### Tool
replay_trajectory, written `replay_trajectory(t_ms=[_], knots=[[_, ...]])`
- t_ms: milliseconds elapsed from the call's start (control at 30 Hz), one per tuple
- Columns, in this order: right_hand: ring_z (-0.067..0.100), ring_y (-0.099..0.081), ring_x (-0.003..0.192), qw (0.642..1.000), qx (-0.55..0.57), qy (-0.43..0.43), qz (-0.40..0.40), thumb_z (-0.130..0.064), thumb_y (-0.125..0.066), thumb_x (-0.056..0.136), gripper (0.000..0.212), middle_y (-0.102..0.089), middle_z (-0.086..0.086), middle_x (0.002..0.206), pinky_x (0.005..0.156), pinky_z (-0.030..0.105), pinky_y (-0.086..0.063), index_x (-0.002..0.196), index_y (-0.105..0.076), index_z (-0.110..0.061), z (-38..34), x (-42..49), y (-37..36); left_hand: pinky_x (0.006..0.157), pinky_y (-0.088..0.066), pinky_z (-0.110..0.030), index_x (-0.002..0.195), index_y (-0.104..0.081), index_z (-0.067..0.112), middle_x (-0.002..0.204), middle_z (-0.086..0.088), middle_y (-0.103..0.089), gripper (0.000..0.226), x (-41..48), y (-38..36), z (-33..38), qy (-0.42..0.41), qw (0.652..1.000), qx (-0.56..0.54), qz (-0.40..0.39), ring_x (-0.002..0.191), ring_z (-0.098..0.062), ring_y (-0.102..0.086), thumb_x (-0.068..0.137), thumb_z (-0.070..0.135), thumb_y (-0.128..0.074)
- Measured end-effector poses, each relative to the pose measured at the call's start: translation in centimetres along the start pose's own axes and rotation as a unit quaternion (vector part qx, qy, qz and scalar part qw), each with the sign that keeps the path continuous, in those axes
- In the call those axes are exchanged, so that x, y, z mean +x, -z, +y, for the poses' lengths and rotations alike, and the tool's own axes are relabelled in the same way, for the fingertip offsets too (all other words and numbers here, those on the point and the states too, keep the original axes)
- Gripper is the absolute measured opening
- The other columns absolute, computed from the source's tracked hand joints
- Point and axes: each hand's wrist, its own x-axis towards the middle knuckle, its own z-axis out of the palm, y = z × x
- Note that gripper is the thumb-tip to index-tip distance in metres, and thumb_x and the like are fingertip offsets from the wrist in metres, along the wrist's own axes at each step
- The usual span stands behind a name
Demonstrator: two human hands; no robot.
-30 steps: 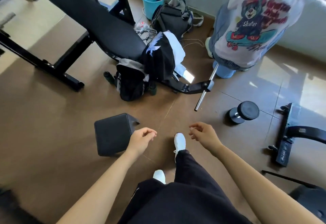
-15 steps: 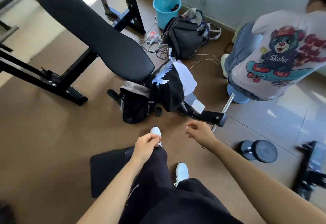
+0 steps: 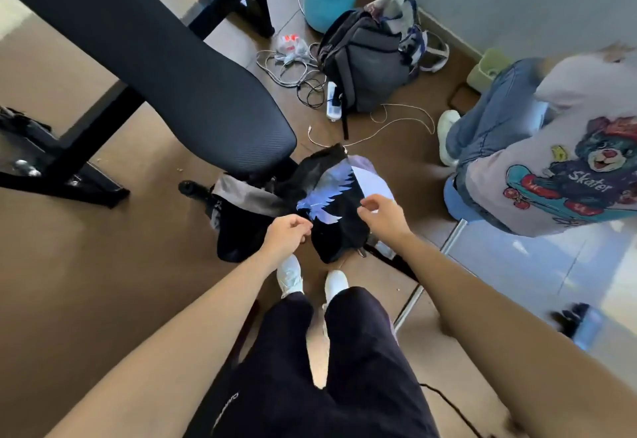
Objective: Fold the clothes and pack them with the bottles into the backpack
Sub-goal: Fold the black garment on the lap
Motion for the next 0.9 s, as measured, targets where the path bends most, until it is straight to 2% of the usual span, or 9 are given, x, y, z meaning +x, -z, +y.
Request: replay_trajectory(t_ms=[100,233,300,433,500,567,700,800,900], knots=[[0.024,-0.060,0.115,0.999,-0.028,-0.019,0.005,-0.028,-0.067,0.095,0.041,-0.064,0.007,0.129,0.091,0.028,-0.041,0.132,-0.060,-0.009,-0.9,5.8,-0.7,0.098,-0.054,-0.044,0.098,-0.069,0.025,0.102,-0.002,-0.072,0.009,4.9,0.2,1.3,0.010,1.000,0.026,0.000,0.098,-0.024,-0.067,0.097,0.018,-0.063],[0.031,-0.058,0.120,0.996,-0.071,-0.045,0.003,-0.032,-0.066,0.095,0.049,-0.054,0.011,0.138,0.096,0.036,-0.045,0.138,-0.054,-0.011,-0.8,10.4,-2.5,0.100,-0.045,-0.033,0.132,-0.060,0.015,0.123,0.000,-0.064,0.034,9.5,-0.7,2.3,0.012,0.997,0.068,-0.019,0.115,-0.018,-0.058,0.098,0.019,-0.063],[0.032,-0.060,0.113,0.996,-0.065,-0.061,0.024,-0.028,-0.066,0.094,0.039,-0.059,0.012,0.128,0.094,0.038,-0.047,0.128,-0.056,-0.011,-0.7,11.3,-3.3,0.097,-0.042,-0.029,0.135,-0.058,0.011,0.130,-0.003,-0.062,0.038,10.7,-2.0,2.3,0.014,0.997,0.072,-0.037,0.120,-0.019,-0.057,0.098,0.015,-0.063],[0.028,-0.063,0.083,0.996,-0.079,-0.046,0.012,-0.028,-0.066,0.093,0.017,-0.064,0.003,0.080,0.075,0.037,-0.047,0.093,-0.057,-0.013,-0.9,11.7,-5.1,0.098,-0.046,-0.033,0.135,-0.057,0.010,0.127,-0.003,-0.061,0.039,11.1,-3.9,1.9,0.045,0.997,0.050,-0.049,0.119,-0.021,-0.058,0.097,0.012,-0.065],[0.026,-0.061,0.084,0.993,-0.105,-0.051,-0.017,-0.028,-0.065,0.095,0.017,-0.062,0.004,0.085,0.078,0.036,-0.048,0.096,-0.058,-0.012,-1.4,11.6,-5.7,0.104,-0.047,-0.036,0.136,-0.057,0.011,0.126,-0.001,-0.061,0.040,11.3,-3.9,2.0,0.057,0.997,0.030,-0.049,0.120,-0.020,-0.058,0.097,0.012,-0.065],[0.025,-0.055,0.079,0.991,-0.116,-0.045,-0.046,-0.019,-0.062,0.095,0.015,-0.057,0.002,0.079,0.071,0.034,-0.043,0.083,-0.053,-0.016,-1.7,11.4,-6.2,0.107,-0.047,-0.041,0.134,-0.060,0.013,0.130,-0.003,-0.063,0.037,11.4,-3.6,1.7,0.068,0.996,0.020,-0.061,0.121,-0.021,-0.058,0.098,0.012,-0.063],[0.017,-0.030,0.059,0.989,-0.093,0.089,-0.070,-0.006,-0.063,0.081,0.043,-0.031,-0.005,0.060,0.055,0.030,-0.022,0.061,-0.028,-0.022,-3.0,10.1,-6.3,0.093,-0.049,-0.039,0.121,-0.069,0.012,0.115,-0.006,-0.069,0.026,11.5,-1.8,2.4,0.133,0.987,-0.055,-0.069,0.107,-0.024,-0.062,0.104,0.024,-0.054],[0.020,-0.035,0.066,0.966,-0.082,0.218,-0.109,-0.003,-0.067,0.077,0.047,-0.035,-0.009,0.070,0.056,0.028,-0.027,0.061,-0.030,-0.025,-3.1,8.2,-6.3,0.087,-0.051,-0.035,0.114,-0.070,0.011,0.105,0.000,-0.072,0.039,11.5,-0.4,3.8,0.146,0.982,-0.123,0.003,0.100,-0.019,-0.066,0.102,0.045,-0.055],[0.026,-0.040,0.072,0.934,-0.091,0.309,-0.155,0.000,-0.064,0.075,0.030,-0.045,0.001,0.086,0.058,0.044,-0.039,0.069,-0.038,-0.013,-2.8,6.3,-6.6,0.085,-0.059,-0.038,0.109,-0.062,0.015,0.085,0.000,-0.066,0.036,11.2,0.3,5.0,0.120,0.985,-0.128,0.009,0.080,-0.013,-0.065,0.090,0.045,-0.073]])
